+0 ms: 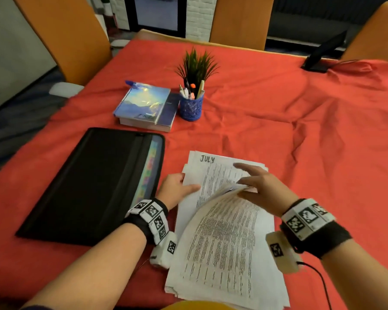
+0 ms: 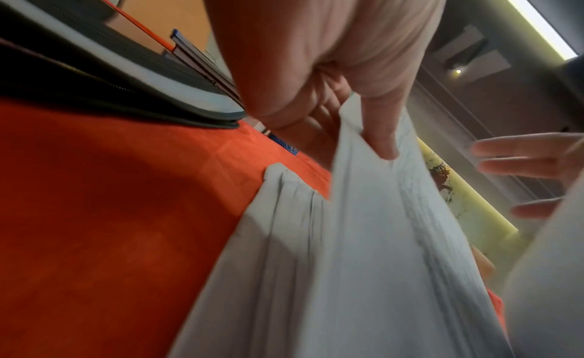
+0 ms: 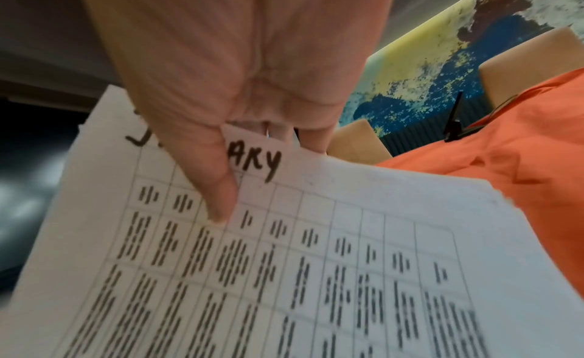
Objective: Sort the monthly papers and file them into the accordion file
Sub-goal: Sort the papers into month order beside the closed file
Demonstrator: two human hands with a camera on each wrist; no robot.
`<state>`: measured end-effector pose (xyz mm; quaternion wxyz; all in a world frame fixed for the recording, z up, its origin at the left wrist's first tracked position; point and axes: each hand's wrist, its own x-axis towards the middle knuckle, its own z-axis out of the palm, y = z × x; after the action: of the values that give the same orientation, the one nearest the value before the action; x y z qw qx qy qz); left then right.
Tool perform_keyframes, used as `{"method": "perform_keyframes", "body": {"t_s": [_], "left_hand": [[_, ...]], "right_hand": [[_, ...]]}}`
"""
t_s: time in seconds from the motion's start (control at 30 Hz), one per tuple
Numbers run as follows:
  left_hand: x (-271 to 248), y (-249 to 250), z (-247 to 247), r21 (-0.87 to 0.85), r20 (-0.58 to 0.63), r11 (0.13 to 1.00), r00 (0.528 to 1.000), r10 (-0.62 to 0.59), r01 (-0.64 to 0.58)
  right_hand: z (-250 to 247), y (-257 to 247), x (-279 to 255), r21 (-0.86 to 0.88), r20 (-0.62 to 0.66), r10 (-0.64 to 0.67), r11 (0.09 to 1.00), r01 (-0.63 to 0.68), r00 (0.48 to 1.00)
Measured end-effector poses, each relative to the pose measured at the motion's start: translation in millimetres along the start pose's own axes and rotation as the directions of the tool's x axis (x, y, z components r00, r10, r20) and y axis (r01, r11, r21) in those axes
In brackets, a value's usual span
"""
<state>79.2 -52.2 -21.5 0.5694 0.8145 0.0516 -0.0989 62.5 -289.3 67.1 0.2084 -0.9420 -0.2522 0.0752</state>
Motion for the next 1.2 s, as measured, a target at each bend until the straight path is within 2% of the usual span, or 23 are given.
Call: {"method": "perform_keyframes", "body": {"t_s": [0.1, 0.23, 0.37, 0.43, 0.53, 0.6, 0.7, 0.77, 0.93, 1.03, 1.13, 1.2], "left_hand": [[1.5, -2.4, -0.1, -0.069, 0.010, 0.998, 1.000, 0.011, -0.010], [3.1, -6.8, 3.0, -0.080, 0.038, 0.996, 0.998, 0.045, -0.042], [4.6, -11.7, 2.5, -0.125, 0.031, 0.992, 0.999, 0.007, -0.003], [7.1, -14.9, 1.9, -0.039, -0.026, 0.999, 0.999, 0.023, -0.024], [9.4, -16.4, 0.6, 0.179, -0.219, 0.981, 0.969, 0.118, -0.079], [10.8, -13.2, 1.5, 0.251, -0.244, 0.965, 0.959, 0.141, -0.078], [15.7, -15.0, 6.8, 0.321, -0.120, 0.947, 0.993, 0.009, 0.031], [18.7, -13.8, 11.2, 0.417, -0.031, 0.905, 0.997, -0.077, 0.082], [28.5, -6.0, 19.9, 0.509, 0.017, 0.855, 0.992, -0.122, 0.096], [31.0, -3.3, 17.0, 0.365, 0.011, 0.930, 0.999, -0.048, 0.040], [23.9, 3.7, 10.6, 0.101, -0.018, 0.995, 1.000, -0.003, 0.004], [13.0, 11.3, 5.5, -0.062, 0.055, 0.998, 0.998, 0.037, -0.033]], "right_hand": [[18.0, 6.5, 13.9, -0.045, -0.057, -0.016, 0.999, 0.013, 0.998], [27.9, 12.8, 25.7, -0.049, -0.039, -0.021, 0.999, 0.019, 0.999], [33.3, 14.1, 23.2, -0.031, -0.042, 0.021, 0.999, -0.022, 0.999], [36.0, 15.5, 20.8, -0.028, -0.015, 0.037, 0.999, -0.037, 0.999], [42.5, 20.7, 19.5, -0.010, 0.038, 0.072, 0.997, -0.072, 0.997], [45.6, 20.8, 19.5, -0.001, 0.067, 0.081, 0.997, -0.081, 0.994], [48.5, 17.5, 18.0, -0.019, 0.079, 0.066, 0.998, -0.064, 0.995], [48.4, 14.9, 15.3, -0.045, 0.074, 0.062, 0.997, -0.059, 0.995], [47.1, 13.8, 7.4, -0.035, 0.035, 0.048, 0.998, -0.047, 0.998], [46.0, 19.4, 2.3, -0.017, -0.025, 0.003, 1.000, -0.003, 1.000], [42.2, 25.9, -3.0, -0.032, -0.126, -0.046, 0.999, 0.042, 0.991], [35.5, 26.3, -2.4, -0.072, -0.176, -0.082, 0.995, 0.070, 0.981]]}}
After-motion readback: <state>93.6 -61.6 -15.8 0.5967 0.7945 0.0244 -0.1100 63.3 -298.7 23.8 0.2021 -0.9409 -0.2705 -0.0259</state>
